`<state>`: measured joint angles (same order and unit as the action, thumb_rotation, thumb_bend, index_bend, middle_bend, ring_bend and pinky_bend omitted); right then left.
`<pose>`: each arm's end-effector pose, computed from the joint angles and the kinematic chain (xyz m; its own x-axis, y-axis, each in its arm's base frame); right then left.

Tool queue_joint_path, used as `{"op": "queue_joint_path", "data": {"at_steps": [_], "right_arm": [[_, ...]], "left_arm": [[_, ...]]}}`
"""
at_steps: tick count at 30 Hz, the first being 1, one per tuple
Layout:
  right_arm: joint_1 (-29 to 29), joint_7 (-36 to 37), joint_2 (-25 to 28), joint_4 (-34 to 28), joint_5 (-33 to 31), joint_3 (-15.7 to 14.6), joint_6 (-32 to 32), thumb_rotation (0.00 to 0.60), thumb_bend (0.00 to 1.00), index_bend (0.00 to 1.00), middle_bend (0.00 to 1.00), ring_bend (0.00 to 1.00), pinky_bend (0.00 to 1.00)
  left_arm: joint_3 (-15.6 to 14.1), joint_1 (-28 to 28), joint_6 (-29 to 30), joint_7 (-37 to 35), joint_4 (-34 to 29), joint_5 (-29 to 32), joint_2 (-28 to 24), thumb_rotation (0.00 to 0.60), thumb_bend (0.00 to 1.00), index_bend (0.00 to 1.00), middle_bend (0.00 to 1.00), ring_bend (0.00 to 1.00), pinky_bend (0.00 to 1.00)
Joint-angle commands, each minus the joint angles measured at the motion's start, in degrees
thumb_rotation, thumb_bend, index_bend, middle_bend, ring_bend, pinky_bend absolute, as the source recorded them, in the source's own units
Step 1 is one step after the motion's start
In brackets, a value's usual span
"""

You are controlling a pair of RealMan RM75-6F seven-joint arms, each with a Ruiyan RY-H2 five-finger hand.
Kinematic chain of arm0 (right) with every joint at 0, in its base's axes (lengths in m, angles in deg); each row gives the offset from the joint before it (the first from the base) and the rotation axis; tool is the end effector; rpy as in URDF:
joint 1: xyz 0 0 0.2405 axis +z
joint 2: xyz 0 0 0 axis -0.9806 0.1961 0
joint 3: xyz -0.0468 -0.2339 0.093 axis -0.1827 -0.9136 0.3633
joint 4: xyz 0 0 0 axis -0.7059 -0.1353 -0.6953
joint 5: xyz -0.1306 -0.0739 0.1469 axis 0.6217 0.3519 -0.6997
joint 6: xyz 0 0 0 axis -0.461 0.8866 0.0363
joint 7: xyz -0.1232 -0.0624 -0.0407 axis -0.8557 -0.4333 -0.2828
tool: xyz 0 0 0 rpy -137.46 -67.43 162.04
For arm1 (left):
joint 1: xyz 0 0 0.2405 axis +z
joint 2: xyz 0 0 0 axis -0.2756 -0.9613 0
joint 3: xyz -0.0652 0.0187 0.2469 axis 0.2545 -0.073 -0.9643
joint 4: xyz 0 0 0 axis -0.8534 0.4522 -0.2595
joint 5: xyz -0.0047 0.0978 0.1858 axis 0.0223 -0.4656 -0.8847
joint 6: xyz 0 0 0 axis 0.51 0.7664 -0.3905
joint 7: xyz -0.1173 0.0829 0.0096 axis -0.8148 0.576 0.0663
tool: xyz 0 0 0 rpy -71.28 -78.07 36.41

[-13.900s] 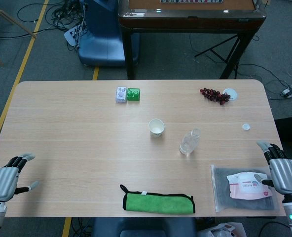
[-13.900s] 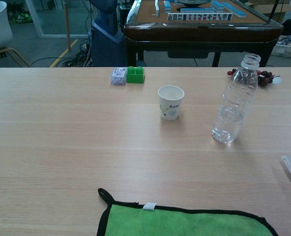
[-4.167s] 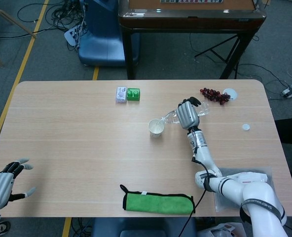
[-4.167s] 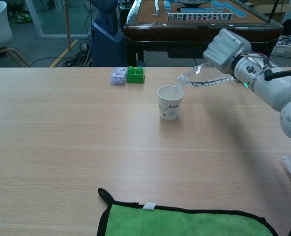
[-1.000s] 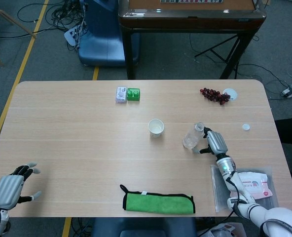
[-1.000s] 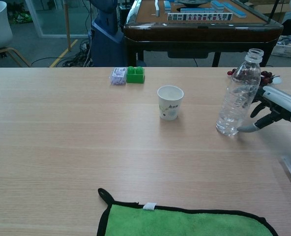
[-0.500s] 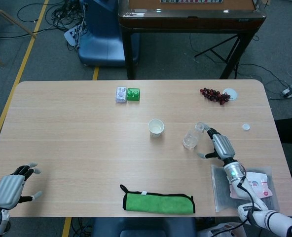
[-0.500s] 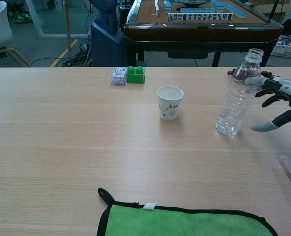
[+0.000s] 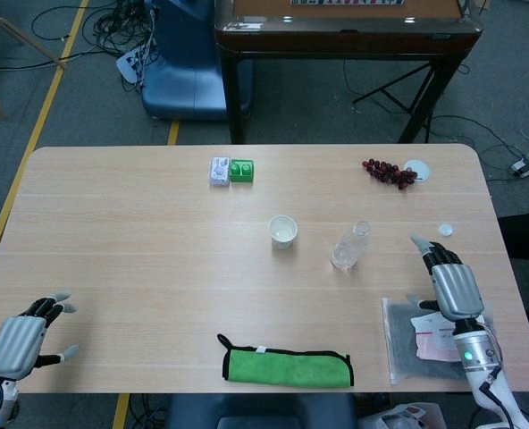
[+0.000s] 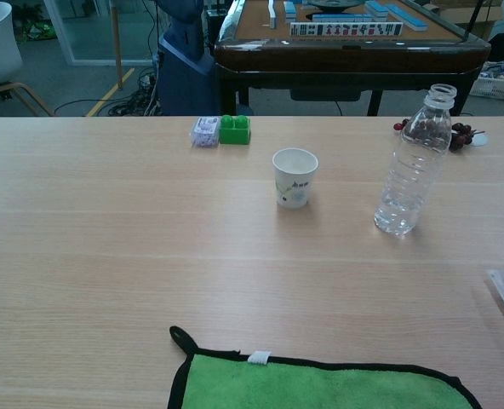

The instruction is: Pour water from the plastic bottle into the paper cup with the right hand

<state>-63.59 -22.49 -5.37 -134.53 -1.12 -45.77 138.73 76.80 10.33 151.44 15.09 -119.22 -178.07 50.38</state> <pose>-0.2943 -0.2329 0.0966 0.3711 -0.0853 0.9247 -0.9283 -0.0570 0.3674 -0.3088 0.1669 0.1287 0.4321 0.1338 0.8918 0.9017 -0.0774 -0.4253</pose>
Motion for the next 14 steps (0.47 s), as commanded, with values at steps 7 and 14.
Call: {"op": "queue_joint_path", "data": {"at_steps": [7, 14], "right_arm": [[-6.5, -4.1, 2.1, -3.1, 3.8, -4.0, 6.9, 0.6, 0.0, 0.14, 0.2, 0.13, 0.25], [-7.7, -3.8, 3.1, -3.1, 7.1, -4.2, 8.6, 0.6, 0.0, 0.15, 0.21, 0.13, 0.25]], "left_arm": [[0.4, 0.4, 1.6, 0.4, 0.0, -0.5, 0.4, 0.6, 0.11, 0.36, 0.22, 0.24, 0.53], [0.7, 0.1, 2.0, -0.5, 1.1, -1.1, 1.0, 0.6, 0.11, 0.36, 0.22, 0.24, 0.53]]}}
